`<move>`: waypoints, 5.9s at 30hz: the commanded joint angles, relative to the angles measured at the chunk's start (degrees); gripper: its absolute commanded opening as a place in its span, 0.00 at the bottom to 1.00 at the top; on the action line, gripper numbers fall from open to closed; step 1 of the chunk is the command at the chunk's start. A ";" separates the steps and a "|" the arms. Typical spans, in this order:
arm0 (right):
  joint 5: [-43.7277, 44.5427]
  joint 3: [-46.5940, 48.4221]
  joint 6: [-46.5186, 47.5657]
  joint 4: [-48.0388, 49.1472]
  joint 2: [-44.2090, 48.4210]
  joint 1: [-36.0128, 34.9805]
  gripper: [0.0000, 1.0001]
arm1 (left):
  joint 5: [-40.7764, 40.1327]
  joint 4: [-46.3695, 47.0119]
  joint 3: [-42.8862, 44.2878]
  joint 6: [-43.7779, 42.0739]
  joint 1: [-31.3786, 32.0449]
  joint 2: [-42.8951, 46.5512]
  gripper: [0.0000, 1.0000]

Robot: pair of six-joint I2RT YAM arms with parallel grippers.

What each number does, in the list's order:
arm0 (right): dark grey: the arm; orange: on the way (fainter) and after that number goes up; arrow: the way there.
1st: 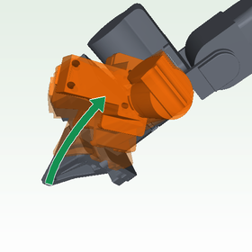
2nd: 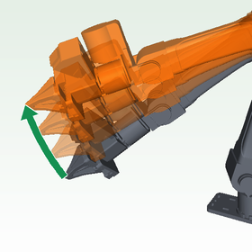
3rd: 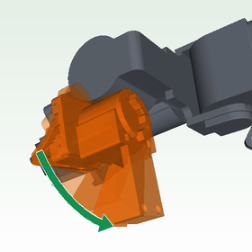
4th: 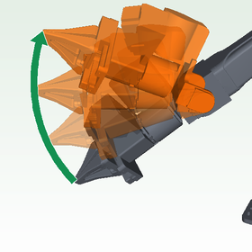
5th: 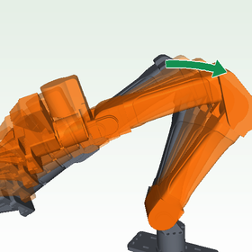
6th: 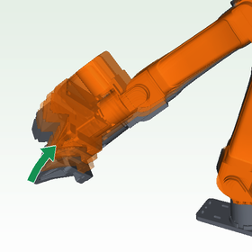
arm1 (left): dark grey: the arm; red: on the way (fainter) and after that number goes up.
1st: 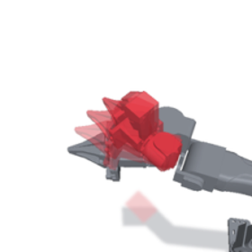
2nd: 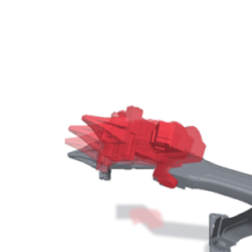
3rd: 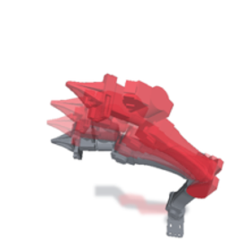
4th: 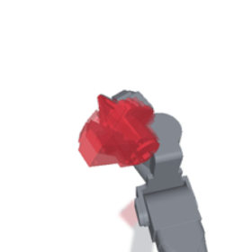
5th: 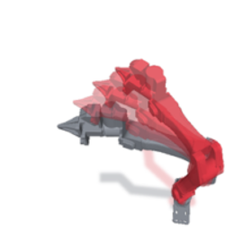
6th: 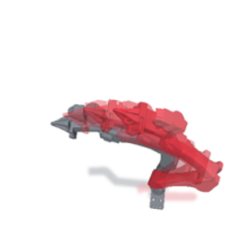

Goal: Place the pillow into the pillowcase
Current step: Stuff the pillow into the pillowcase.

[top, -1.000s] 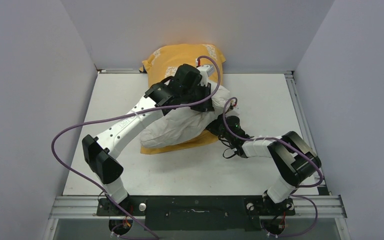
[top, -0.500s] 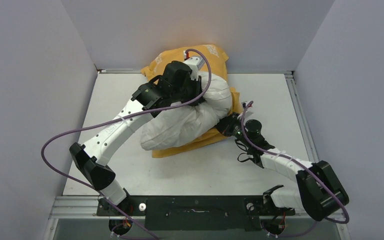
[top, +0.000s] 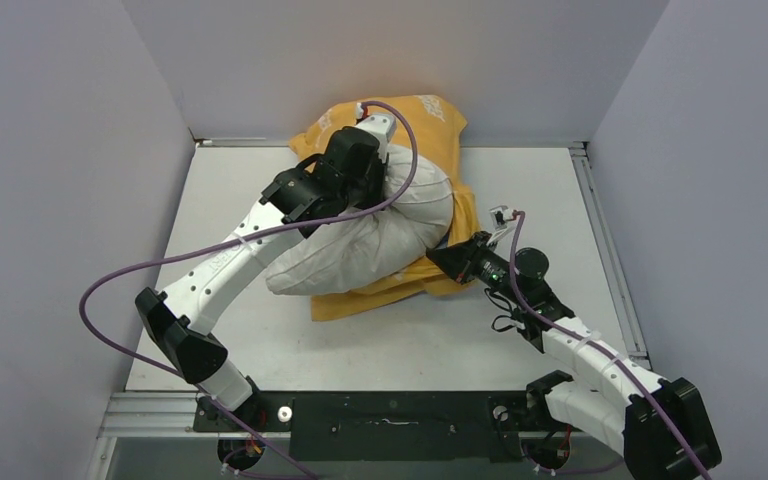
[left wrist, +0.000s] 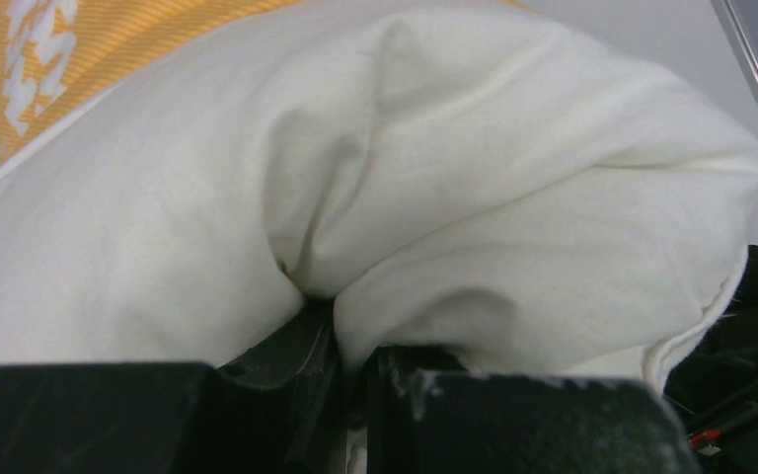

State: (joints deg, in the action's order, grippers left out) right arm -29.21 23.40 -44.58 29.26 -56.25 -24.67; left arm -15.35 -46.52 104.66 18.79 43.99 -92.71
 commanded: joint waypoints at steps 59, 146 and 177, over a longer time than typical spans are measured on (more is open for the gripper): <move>-9.80 3.87 4.61 5.48 3.47 4.14 0.05 | 26.57 29.72 -33.36 10.11 8.36 23.45 0.62; -18.68 11.83 6.21 -6.61 6.59 4.48 0.05 | 18.02 67.74 -58.21 11.60 10.04 27.39 0.00; -41.54 18.06 -15.28 21.61 5.11 -5.21 0.05 | -4.50 96.17 -40.62 5.64 6.63 -11.47 0.00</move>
State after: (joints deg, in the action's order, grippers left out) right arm -43.75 33.78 -55.90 33.67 -56.23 -20.86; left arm -22.48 44.05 59.29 27.00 52.16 -103.31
